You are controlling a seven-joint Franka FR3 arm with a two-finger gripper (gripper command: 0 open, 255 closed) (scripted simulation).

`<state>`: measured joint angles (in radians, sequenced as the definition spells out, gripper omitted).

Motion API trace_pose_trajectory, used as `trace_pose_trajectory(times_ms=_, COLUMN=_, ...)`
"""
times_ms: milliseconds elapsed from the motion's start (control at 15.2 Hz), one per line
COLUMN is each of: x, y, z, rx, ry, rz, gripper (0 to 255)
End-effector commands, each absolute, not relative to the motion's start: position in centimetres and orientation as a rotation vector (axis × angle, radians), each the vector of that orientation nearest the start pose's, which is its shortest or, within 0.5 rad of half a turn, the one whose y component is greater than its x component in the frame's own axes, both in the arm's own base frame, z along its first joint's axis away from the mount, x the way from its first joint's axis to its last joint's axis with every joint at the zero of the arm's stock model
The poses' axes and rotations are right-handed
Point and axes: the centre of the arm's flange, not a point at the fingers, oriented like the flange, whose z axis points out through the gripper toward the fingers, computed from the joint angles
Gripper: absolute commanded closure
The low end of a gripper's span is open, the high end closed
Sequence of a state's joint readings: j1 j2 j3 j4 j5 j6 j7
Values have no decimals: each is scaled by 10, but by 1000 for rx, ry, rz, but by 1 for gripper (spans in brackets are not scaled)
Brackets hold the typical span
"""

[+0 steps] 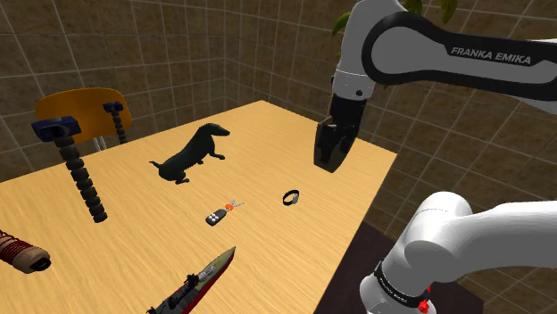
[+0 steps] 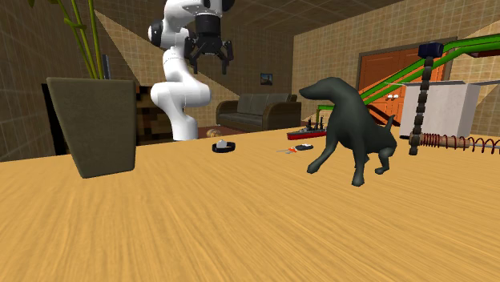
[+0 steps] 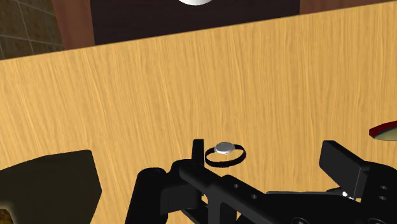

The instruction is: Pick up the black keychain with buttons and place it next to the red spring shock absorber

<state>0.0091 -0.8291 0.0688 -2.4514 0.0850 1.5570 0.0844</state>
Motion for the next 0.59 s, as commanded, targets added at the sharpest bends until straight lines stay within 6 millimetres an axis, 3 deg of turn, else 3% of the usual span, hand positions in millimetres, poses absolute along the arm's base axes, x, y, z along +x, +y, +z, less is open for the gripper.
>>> trace_pose_trajectory(times_ms=0, x=290, y=37, z=557, rx=-3110, ry=50, rz=107, gripper=0)
trace_pose_trajectory(times_ms=528, x=329, y=118, z=504, rx=-3109, ry=244, rz=66, gripper=0)
